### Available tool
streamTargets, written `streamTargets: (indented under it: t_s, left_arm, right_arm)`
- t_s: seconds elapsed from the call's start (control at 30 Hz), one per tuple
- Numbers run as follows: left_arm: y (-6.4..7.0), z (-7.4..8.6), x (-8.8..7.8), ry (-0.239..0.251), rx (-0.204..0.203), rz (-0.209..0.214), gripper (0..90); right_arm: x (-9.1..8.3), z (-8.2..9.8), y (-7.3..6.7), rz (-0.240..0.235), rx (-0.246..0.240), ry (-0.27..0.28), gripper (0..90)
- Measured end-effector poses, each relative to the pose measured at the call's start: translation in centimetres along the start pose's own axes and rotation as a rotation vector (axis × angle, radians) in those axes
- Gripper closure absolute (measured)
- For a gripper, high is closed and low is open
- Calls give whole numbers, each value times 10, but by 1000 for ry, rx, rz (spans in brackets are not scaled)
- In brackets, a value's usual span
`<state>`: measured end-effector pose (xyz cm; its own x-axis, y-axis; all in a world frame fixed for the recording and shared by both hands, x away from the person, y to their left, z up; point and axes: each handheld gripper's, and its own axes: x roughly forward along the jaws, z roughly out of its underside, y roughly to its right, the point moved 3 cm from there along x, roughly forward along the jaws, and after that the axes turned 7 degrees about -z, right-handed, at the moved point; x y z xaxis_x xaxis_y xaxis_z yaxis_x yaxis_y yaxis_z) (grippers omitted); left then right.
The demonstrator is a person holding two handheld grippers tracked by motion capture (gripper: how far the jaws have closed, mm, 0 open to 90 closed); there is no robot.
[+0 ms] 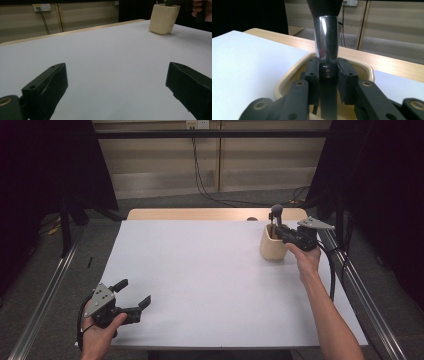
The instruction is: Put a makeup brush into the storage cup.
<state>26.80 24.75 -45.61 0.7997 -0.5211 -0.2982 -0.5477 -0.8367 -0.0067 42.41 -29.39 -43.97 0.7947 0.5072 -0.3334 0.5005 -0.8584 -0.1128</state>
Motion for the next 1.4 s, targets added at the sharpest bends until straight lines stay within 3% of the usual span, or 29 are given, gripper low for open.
streamTargets:
  t_s: [0.23, 0.67, 1.03, 1.13, 1.4]
  left_arm:
    - [0, 0, 0, 0, -4, 1, 41]
    - [1, 0, 4, -7, -12, 4, 40]
    - [-1, -1, 4, -2, -15, -8, 40]
    - [-1, -2, 3, 7, -19, -9, 40]
    - [2, -1, 0, 14, -21, 9, 40]
  right_arm:
    - [-3, -3, -1, -10, 24, 19, 566]
    - [-5, -10, -11, -28, -14, 35, 304]
    - [-16, -10, -17, -34, -4, 40, 53]
    - [-20, -9, -18, -55, 11, 44, 22]
    - [-29, -6, -33, -91, -3, 56, 4]
